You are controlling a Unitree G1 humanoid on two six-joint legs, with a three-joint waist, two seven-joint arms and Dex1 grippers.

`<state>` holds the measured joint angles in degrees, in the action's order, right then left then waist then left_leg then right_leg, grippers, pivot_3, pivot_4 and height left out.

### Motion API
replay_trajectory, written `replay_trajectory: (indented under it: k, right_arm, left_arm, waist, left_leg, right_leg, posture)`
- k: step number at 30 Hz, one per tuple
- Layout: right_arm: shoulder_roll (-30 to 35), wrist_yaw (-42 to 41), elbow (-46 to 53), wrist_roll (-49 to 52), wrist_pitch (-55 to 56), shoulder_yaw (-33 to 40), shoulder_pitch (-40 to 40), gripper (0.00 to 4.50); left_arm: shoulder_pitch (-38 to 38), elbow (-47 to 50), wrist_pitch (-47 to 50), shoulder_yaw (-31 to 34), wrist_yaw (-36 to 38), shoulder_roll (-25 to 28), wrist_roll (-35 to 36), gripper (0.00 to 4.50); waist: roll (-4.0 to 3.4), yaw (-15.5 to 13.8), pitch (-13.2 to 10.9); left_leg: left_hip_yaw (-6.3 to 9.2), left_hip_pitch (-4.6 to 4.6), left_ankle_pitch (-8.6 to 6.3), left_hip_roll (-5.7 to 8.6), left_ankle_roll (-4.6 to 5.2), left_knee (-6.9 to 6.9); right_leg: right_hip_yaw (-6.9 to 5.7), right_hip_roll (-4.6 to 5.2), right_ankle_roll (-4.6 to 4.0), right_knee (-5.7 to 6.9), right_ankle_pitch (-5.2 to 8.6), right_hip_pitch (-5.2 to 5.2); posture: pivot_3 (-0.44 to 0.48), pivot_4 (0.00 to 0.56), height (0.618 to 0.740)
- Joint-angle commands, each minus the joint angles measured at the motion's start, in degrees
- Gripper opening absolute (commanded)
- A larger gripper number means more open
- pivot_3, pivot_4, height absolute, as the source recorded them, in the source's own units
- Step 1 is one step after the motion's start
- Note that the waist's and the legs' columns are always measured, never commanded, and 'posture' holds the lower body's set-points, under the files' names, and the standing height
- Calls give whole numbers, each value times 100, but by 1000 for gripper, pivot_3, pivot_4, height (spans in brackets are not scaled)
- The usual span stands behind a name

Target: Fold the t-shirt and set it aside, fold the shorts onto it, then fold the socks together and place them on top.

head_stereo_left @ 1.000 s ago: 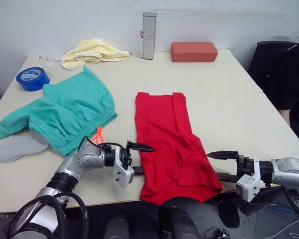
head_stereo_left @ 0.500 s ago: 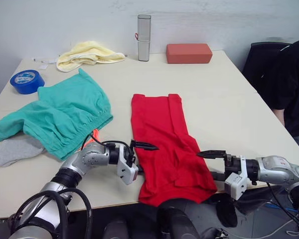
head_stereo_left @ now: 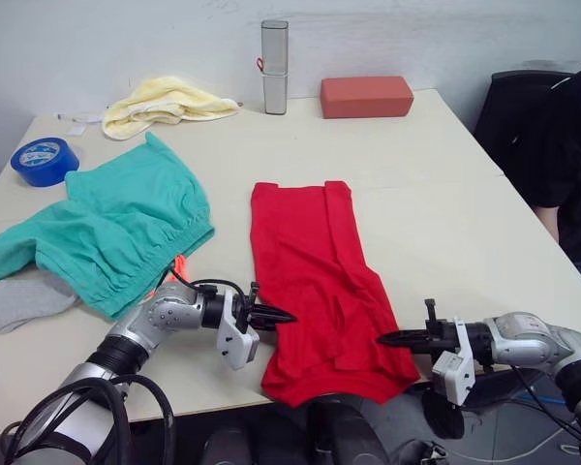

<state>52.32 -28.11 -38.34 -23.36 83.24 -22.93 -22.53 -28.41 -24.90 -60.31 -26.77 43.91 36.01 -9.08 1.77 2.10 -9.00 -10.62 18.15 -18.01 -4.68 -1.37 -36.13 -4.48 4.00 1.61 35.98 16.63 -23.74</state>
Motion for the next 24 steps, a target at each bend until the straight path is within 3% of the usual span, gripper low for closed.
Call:
replay_trajectory:
  k: [1, 9, 16, 19, 24]
  right_arm:
    - [207, -35, 226, 361, -4, -117, -4, 0]
    - [879, -387, 1061, 1689, -302, -830, 281, 0]
    - [1490, -1238, 2239, 3122, -1122, -1352, 752, 0]
    - [1585, -1699, 2793, 3870, -1692, -1391, 996, 0]
    - [1643, -2602, 3703, 5452, -3153, -990, 1213, 0]
  left_arm:
    - [319, 168, 142, -198, 394, 221, 250, 13]
    - [887, 913, 347, -187, 1079, 898, 1173, 13]
    - [1540, 1508, 838, -27, 1488, 1282, 1876, 13]
    - [1808, 1976, 1568, 41, 1767, 1400, 2480, 13]
    - [2117, 2806, 4050, 558, 2153, 1785, 3972, 13]
  waist:
    - [-4, 14, -2]
    - [-32, 102, -23]
    - [-42, 98, -38]
    - [-41, 85, -45]
    - [-21, 48, -70]
  left_leg:
    - [0, 0, -2, -1, -2, 0]
    - [-4, 3, -19, -5, -13, 8]
    - [-5, 6, -34, -7, -4, 3]
    - [-5, 10, -43, -6, 2, -1]
    - [1, 23, -45, -7, 5, -10]
  right_leg:
    - [0, -1, 0, 1, 3, 0]
    - [5, -4, 7, 8, 32, -14]
    - [9, -4, 10, 7, 39, -18]
    - [10, -4, 10, 7, 39, -19]
    - [8, -4, 12, 10, 39, -29]
  posture:
    - [0, 150, 740]
    - [0, 150, 740]
    - [0, 150, 740]
    - [0, 150, 740]
    - [0, 150, 740]
